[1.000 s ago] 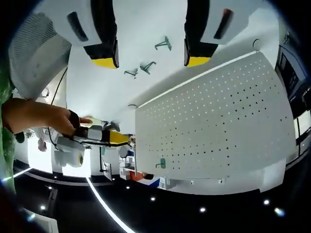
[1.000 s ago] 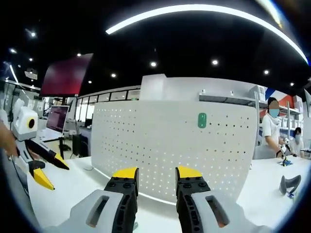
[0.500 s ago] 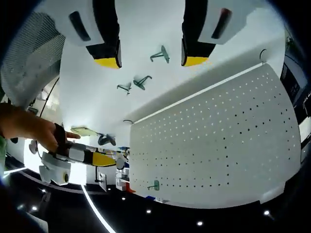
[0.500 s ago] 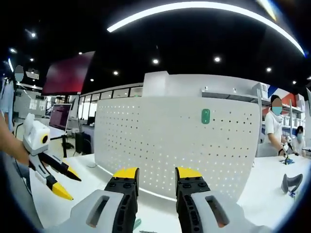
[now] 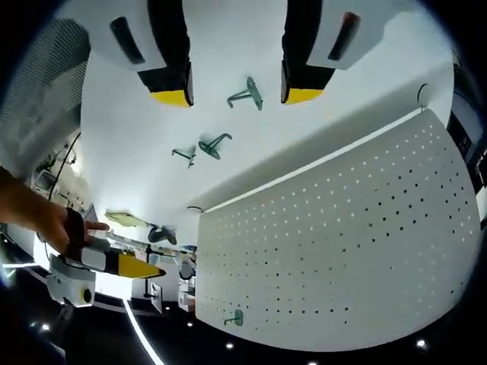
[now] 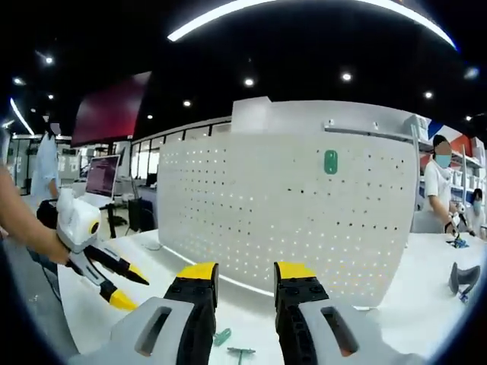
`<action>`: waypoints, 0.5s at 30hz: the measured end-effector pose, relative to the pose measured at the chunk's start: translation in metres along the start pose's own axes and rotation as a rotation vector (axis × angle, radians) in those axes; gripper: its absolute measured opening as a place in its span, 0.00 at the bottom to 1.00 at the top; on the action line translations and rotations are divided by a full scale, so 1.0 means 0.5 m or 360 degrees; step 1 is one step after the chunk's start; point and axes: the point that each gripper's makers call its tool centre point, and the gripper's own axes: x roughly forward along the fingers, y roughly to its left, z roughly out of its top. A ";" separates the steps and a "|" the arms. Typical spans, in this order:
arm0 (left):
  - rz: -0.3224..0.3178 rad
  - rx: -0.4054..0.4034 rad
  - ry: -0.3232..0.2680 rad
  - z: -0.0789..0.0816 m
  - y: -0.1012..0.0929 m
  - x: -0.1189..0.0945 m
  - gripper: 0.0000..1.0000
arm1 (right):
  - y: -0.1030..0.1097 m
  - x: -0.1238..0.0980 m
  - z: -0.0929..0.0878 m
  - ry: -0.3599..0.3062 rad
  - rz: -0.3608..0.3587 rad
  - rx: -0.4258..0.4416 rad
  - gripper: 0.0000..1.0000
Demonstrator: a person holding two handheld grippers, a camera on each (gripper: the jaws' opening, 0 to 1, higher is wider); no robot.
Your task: Insert the hook assembly into the mounting plate slot until the hook locks in place.
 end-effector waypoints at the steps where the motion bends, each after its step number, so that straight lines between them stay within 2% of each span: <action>1: 0.0001 -0.0001 0.0007 -0.003 0.002 0.004 0.47 | 0.002 0.001 -0.003 0.0012 0.0010 0.0002 0.29; 9: 0.0009 -0.0008 0.0066 -0.028 0.016 0.025 0.45 | 0.018 0.003 -0.033 0.0127 0.0113 0.0036 0.29; 15: 0.0003 -0.0002 0.0084 -0.033 0.016 0.038 0.43 | 0.017 0.000 -0.042 0.0170 0.0129 0.0047 0.29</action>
